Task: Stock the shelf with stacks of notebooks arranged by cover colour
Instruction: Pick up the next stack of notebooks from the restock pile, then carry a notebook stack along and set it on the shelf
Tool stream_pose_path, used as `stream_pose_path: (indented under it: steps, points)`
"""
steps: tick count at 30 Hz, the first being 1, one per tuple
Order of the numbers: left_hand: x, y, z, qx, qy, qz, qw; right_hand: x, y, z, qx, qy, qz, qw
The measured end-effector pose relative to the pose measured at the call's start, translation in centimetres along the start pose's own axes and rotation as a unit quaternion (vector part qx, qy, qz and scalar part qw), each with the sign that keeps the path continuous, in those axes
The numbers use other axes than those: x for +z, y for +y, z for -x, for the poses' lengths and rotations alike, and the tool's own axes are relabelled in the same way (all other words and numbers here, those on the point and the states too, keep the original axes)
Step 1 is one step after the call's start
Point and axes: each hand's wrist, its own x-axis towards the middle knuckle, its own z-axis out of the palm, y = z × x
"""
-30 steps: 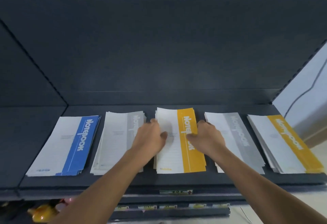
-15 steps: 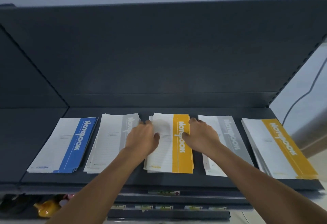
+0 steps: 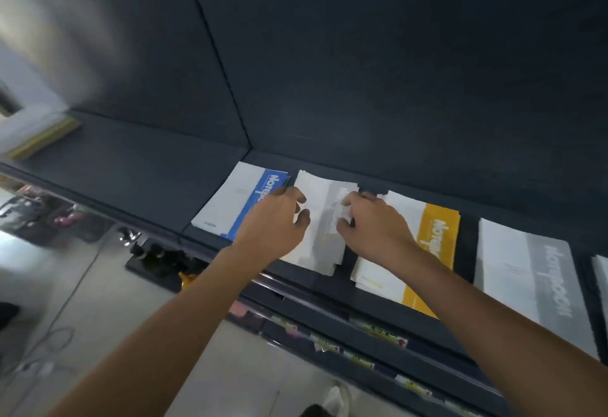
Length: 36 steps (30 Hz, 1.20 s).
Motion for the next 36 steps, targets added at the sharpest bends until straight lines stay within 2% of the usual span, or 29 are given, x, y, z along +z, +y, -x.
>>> stream_pose_path:
  steps: [3,12,21,26,36]
  points:
    - [-1.8,-3.3,1.1,-0.042,0.021,0.001,0.999,1.2,-2.9,-1.4,-0.042,-0.008,0.01,0.999]
    - [-8.0,-15.1,1.6,-0.073,0.051,-0.001,0.996,4.8,-14.6,-5.9,-0.103,-0.024,0.057,0.993]
    - [-15.5,-34.3,3.2,-0.078,0.059,-0.016,0.995,13.9,-33.6,-11.8,-0.165,-0.032,0.05,0.985]
    - [-18.5,-43.7,4.3,-0.114,0.073,-0.018,0.991,18.2,-42.1,-14.3,-0.2,-0.048,0.047,0.978]
    - [-22.8,-54.7,5.3,-0.184,0.091,-0.013,0.979,23.2,-53.9,-20.8,-0.254,-0.058,0.059,0.964]
